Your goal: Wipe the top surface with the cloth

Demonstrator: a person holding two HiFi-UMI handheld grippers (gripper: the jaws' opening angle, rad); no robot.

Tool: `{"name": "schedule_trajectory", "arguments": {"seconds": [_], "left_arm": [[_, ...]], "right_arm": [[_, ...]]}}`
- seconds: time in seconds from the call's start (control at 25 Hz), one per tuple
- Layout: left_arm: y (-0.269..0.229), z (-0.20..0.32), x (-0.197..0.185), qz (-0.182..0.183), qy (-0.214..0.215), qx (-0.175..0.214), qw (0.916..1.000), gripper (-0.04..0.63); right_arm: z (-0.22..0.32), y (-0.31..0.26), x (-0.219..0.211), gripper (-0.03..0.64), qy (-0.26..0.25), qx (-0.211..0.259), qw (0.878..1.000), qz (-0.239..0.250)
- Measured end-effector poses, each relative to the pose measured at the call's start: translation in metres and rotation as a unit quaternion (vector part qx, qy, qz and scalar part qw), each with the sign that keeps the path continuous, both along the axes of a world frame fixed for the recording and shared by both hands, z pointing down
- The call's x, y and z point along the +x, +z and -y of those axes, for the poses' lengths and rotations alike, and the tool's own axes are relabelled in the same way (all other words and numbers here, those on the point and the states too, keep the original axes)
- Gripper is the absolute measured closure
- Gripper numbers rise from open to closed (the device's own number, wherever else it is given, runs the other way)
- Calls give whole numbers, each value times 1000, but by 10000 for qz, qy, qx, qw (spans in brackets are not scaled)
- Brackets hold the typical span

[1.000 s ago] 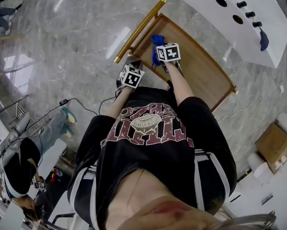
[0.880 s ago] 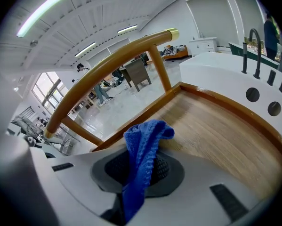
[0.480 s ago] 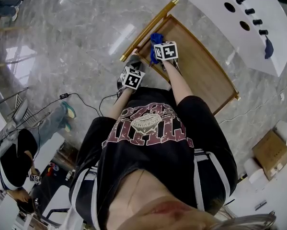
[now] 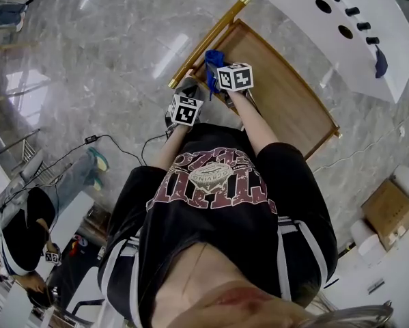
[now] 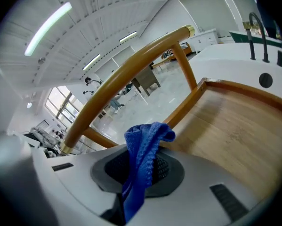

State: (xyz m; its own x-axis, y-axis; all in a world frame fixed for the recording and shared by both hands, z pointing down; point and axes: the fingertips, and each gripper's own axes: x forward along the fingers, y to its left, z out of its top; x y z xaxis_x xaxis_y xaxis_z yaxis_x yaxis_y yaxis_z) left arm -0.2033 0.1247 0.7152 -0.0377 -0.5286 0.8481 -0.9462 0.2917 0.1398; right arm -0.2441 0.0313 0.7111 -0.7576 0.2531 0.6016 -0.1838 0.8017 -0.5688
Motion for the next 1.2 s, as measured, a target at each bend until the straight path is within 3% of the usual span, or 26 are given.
{"name": "schedule_trajectory", "arguments": {"seconds": [0.2, 0.68, 0.92, 1.2], "left_arm": [[-2, 5, -1, 52, -37, 67, 10000, 549], [2, -5, 0, 76, 71, -121, 9999, 549], [1, 1, 2, 94, 189, -117, 9997, 549], [-1, 11, 9, 145, 440, -119, 9989, 549]], "right_arm": [[-17, -2, -1, 560, 20, -497, 9988, 30], [-29, 22, 1, 560, -389, 422, 9968, -555], [-28, 23, 12, 560, -533, 599, 9945, -679], [-24, 24, 26, 560, -384, 449, 9957, -720]]}}
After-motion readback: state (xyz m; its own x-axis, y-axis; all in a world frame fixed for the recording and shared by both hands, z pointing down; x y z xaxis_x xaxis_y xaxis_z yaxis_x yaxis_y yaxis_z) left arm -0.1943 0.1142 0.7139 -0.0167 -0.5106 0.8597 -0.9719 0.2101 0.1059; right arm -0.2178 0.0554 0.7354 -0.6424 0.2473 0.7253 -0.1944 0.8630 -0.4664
